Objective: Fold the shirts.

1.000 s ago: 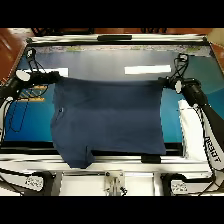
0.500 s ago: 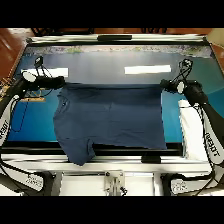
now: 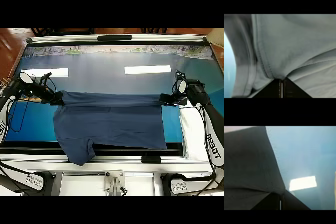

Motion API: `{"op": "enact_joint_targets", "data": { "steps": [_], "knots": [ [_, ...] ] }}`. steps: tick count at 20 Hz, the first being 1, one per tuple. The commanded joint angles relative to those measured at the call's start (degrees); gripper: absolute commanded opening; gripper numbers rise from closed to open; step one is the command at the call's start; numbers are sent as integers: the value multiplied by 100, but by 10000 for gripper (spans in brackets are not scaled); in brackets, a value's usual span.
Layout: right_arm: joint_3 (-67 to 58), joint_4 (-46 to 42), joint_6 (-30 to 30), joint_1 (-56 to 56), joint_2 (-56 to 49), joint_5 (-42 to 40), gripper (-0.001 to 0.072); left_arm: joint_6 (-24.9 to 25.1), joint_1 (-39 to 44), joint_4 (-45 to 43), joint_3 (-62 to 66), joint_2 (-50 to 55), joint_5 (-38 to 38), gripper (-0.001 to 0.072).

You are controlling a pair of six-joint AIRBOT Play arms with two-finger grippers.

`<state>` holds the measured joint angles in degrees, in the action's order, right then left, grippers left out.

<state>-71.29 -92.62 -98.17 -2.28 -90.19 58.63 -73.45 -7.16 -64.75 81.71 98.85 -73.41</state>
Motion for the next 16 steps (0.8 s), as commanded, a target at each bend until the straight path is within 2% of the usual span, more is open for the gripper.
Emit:
{"op": "enact_joint_targets", "data": {
  "steps": [1,5,7,8,9,10,12,13,14,16],
  "knots": [
    [13,136,59,2,-83,708,78,-254,-24,-81,-127,20,-326,39],
    [11,354,26,0,-153,863,78,-293,2,-87,-125,48,-385,39],
    [11,483,35,0,-153,979,101,-514,-9,-83,-122,48,-407,45],
    [2,533,46,0,-144,1034,267,-553,-9,-85,-103,48,-529,206],
    [-17,546,162,0,-120,1167,484,-562,-24,-90,-55,42,-765,557],
    [-68,501,332,0,-59,1425,508,-570,-72,-90,52,42,-1097,663],
    [-151,181,505,-48,195,1917,508,-577,-254,-85,317,-4,-1729,651],
    [-149,-20,599,-127,393,2166,508,-568,-387,-87,389,-105,-2028,502],
    [-144,-74,761,-291,542,2498,509,-597,-549,-105,334,-284,-2218,406],
    [-59,232,951,-831,807,3080,508,-498,-861,-87,-251,-831,-2306,406]
  ]
}}
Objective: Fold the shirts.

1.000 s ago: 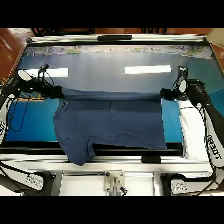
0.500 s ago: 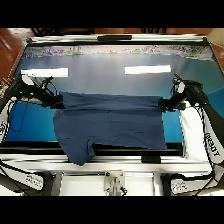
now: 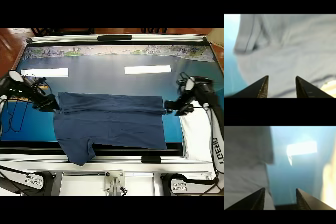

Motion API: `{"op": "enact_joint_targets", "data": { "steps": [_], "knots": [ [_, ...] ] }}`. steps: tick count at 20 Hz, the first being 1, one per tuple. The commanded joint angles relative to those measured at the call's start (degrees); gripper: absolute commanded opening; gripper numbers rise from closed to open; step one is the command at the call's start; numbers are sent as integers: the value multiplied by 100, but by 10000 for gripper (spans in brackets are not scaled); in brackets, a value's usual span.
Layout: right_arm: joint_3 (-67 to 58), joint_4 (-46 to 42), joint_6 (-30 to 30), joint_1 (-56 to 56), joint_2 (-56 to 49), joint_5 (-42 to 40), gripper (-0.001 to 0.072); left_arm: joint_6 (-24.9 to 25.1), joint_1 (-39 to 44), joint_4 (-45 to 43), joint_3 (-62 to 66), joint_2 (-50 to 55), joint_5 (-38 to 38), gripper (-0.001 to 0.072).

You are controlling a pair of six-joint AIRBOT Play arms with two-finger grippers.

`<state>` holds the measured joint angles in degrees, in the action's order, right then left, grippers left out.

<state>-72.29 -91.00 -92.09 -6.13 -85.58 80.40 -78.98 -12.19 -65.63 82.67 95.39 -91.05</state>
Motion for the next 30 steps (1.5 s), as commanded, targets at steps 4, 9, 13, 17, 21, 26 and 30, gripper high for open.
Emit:
{"op": "enact_joint_targets", "data": {
  "steps": [4,9,13,17,21,26,30],
  "knots": [
    [754,367,544,-1185,1231,861,508,647,-1056,7,-2844,-1954,-267,550],
    [1040,498,463,-1263,1639,553,508,739,-1449,306,-4527,-3086,1064,526],
    [1040,654,372,-1263,1639,485,508,782,-1145,306,-5115,-3038,1327,523],
    [1040,651,352,-1263,1639,579,508,616,-616,308,-5287,-3036,1558,522],
    [1040,651,313,-1263,1639,588,508,323,-208,385,-5292,-3023,1980,492],
    [1233,841,369,-1270,1639,579,510,59,422,417,-5292,-2708,2074,452],
    [2212,1613,634,-1268,1639,175,663,-232,577,415,-5289,-2658,2129,119]
  ]
}}
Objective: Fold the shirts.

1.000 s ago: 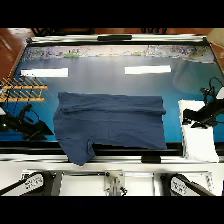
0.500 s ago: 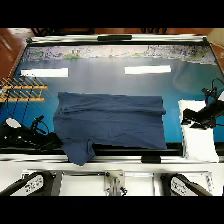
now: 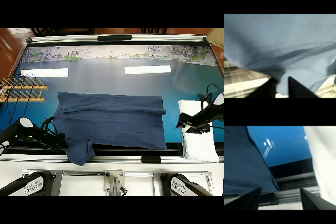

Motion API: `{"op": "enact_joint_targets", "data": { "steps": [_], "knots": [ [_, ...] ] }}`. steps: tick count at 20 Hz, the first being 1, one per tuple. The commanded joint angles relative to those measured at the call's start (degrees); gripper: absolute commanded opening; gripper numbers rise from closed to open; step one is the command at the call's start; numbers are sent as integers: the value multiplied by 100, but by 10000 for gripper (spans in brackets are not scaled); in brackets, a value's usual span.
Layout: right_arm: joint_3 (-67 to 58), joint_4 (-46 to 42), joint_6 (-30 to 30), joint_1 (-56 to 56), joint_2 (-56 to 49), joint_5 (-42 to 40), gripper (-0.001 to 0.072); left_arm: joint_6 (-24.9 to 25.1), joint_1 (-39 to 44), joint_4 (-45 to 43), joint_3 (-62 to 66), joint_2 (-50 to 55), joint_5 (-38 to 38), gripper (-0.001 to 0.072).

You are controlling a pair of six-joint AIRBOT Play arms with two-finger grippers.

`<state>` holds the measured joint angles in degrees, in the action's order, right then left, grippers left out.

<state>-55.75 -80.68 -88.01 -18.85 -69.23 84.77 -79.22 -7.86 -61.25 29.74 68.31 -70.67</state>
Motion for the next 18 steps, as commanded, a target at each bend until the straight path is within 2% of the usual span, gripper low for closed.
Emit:
{"op": "enact_joint_targets", "data": {
  "steps": [1,2,7,11,13,14,15,16,17,18],
  "knots": [
    [841,817,289,4,4,-415,663,-208,146,-20,4,39,74,59],
    [1073,885,310,4,4,-544,663,-208,146,-20,4,35,39,40],
    [1825,793,361,66,4,-861,662,-74,144,-46,7,11,-22,39],
    [2120,876,308,496,-2,-1276,660,-101,146,-42,52,9,-28,39],
    [2122,874,170,782,0,-1493,636,-101,146,-39,96,-26,-28,39],
    [2122,874,105,894,0,-1580,541,-101,144,-44,120,-66,-28,40],
    [2118,868,22,975,0,-1646,328,-98,144,-46,170,-127,-26,40],
    [2107,885,0,1010,2,-1668,147,-96,144,-50,238,-184,-26,40],
    [2059,925,17,1010,7,-1648,79,-85,140,-46,345,-240,-31,40],
    [1956,922,105,1010,44,-1624,79,28,140,-48,492,-302,-70,40]
  ]
}}
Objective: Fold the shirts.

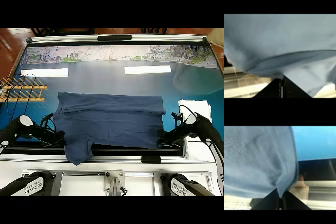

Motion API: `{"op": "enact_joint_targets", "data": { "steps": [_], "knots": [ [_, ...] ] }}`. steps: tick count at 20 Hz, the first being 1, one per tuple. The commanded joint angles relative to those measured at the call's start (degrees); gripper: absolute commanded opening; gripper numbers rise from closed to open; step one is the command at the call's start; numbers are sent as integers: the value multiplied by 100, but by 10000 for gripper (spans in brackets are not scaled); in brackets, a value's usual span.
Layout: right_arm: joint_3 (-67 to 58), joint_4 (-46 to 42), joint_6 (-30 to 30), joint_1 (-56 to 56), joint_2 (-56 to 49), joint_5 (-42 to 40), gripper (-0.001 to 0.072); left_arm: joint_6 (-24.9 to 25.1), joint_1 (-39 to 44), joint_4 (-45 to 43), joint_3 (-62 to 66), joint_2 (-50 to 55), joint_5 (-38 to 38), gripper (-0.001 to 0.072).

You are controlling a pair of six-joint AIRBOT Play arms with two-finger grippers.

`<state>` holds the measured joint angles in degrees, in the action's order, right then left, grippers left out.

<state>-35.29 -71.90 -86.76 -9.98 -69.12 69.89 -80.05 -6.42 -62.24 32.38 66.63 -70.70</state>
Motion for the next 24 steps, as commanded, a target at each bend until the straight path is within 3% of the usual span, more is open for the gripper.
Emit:
{"op": "enact_joint_targets", "data": {
  "steps": [1,3,5,8,12,16,21,22,23,24],
  "knots": [
    [-260,72,188,122,118,-133,78,251,-9,48,411,-177,-136,40],
    [-756,17,387,122,352,-205,77,334,-120,52,960,-190,-286,39],
    [-1355,-162,31,122,424,-278,77,332,-271,52,1626,-160,-321,38],
    [-2098,-192,17,125,37,-354,77,328,-398,52,2586,144,-61,38],
    [-3003,-66,-57,247,-999,-459,77,229,-378,79,4109,1429,-133,38],
    [-3460,-365,-442,557,-1917,-857,78,-343,-350,83,5392,2769,-184,39],
    [-3477,-319,-463,621,-2282,-1250,106,-529,-175,225,5600,3611,-472,49],
    [-3523,-343,-435,614,-2267,-1250,141,-527,-173,225,5602,3703,-597,147],
    [-3611,-372,-376,614,-2240,-1209,350,-529,-188,225,5602,3746,-686,351],
    [-3724,-363,-221,616,-2212,-1119,512,-525,-216,225,5604,3751,-787,565]
  ]
}}
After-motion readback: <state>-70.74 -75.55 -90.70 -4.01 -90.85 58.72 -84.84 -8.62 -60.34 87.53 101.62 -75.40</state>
